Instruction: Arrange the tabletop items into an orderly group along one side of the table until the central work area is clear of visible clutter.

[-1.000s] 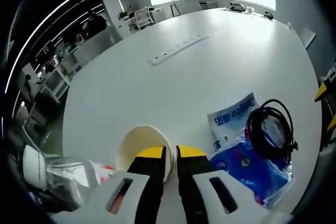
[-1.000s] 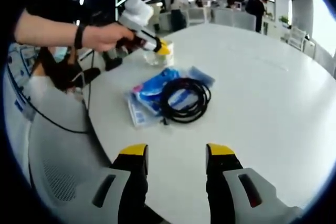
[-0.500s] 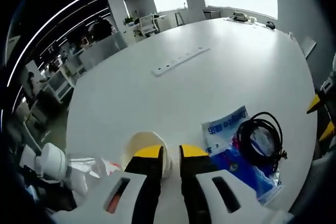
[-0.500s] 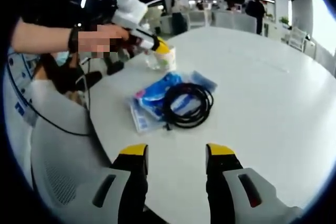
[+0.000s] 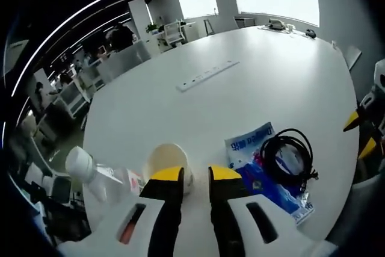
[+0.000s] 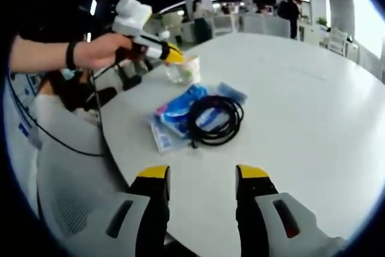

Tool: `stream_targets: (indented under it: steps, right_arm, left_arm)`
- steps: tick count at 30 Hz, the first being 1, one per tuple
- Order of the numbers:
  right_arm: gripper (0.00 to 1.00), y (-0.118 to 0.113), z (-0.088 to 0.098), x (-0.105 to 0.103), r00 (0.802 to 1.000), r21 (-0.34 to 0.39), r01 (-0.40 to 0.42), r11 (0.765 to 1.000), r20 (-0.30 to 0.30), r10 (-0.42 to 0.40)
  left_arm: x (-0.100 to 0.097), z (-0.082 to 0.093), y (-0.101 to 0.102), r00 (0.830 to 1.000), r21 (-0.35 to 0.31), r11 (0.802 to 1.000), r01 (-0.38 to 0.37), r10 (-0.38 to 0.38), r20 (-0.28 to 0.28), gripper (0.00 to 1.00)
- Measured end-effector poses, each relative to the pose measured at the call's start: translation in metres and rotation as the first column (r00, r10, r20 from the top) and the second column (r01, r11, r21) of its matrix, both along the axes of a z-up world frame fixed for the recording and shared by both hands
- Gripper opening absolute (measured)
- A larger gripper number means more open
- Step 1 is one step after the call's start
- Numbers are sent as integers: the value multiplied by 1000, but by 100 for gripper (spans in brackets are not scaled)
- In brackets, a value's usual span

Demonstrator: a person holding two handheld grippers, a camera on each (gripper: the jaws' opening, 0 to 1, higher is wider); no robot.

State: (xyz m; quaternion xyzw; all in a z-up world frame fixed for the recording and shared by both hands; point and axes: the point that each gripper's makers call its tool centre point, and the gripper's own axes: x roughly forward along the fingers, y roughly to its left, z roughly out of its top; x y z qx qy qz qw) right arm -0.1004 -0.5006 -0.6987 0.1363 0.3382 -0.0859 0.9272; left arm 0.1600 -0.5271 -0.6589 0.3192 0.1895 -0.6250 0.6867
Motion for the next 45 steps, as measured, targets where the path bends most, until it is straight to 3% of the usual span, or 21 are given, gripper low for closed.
stream_targets:
  steps: [8, 20, 24, 28, 33, 36, 38, 45]
  right_arm:
    - [41, -3, -2, -10, 1000, 3, 23, 1000, 7, -23]
    - [41, 1, -10, -21, 999, 23, 36, 999, -2, -36]
    - [40, 4, -12, -22, 999, 29, 37, 999, -2, -37]
    - [40, 7, -13, -23, 999, 33, 34, 999, -4, -34]
    - [40, 8, -14, -26, 999, 43, 48, 998, -2, -48]
    - [40, 8, -15, -27, 998, 47, 55, 997, -1, -55]
    - [39, 8, -15, -27, 998, 50, 56, 997, -1, -56]
    - [38, 10, -20, -25, 999, 64, 52, 997, -8, -52]
  left_arm:
    - [-11, 2, 20, 1000, -25, 999, -24, 24, -2, 14]
    - [-35, -23, 73, 990, -6, 994, -109, 108, -88, 15]
    - [-40, -29, 89, 975, -4, 987, -163, 161, -156, 16]
    - [-40, -30, 100, 969, -6, 982, -187, 183, -168, 16]
    - [-35, -26, 113, 945, -26, 966, -258, 247, -212, 16]
    - [-35, -27, 121, 955, -18, 967, -254, 248, -166, 16]
    - [-36, -26, 126, 939, -26, 957, -288, 277, -205, 17]
    - [-33, -20, 135, 909, -47, 932, -360, 339, -241, 19]
